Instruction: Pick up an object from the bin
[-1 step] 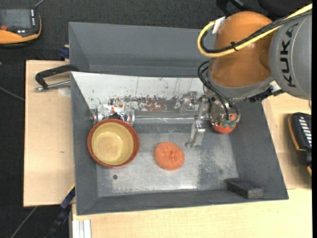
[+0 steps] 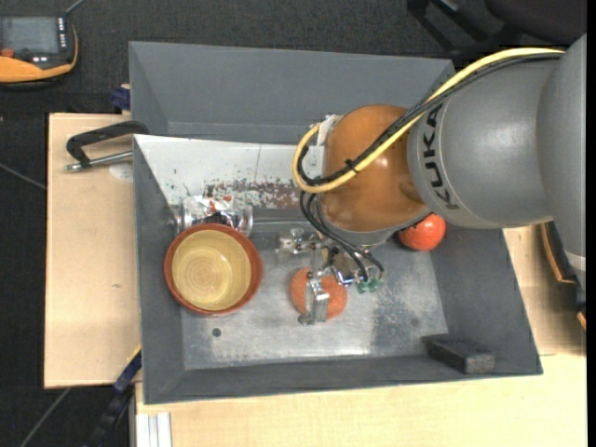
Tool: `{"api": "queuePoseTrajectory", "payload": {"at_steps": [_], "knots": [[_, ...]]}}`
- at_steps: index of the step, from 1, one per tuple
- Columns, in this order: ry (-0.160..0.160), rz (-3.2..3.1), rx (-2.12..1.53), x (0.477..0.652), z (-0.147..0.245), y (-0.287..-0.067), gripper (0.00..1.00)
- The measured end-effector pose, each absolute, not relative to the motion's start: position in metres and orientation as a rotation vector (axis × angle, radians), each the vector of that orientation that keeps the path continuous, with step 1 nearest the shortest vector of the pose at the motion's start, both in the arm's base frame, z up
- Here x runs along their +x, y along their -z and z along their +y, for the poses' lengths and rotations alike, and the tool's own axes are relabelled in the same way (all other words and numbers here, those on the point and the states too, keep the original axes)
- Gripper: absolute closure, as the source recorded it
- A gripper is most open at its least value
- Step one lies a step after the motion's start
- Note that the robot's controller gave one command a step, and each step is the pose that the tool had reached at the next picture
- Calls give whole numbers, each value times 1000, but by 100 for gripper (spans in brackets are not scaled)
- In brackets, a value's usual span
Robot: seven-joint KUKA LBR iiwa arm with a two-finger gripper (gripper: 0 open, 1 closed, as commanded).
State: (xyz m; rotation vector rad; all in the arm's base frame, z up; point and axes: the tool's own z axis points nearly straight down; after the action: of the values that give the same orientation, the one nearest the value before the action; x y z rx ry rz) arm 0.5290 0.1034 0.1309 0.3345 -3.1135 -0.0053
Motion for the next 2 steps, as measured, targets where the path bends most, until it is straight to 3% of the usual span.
{"api": "queuePoseTrajectory", "payload": {"at_steps": [1, 2], "knots": [[6, -3126, 195, 566, 56, -69, 0], [0, -3126, 298, 594, -52, -72, 0]]}}
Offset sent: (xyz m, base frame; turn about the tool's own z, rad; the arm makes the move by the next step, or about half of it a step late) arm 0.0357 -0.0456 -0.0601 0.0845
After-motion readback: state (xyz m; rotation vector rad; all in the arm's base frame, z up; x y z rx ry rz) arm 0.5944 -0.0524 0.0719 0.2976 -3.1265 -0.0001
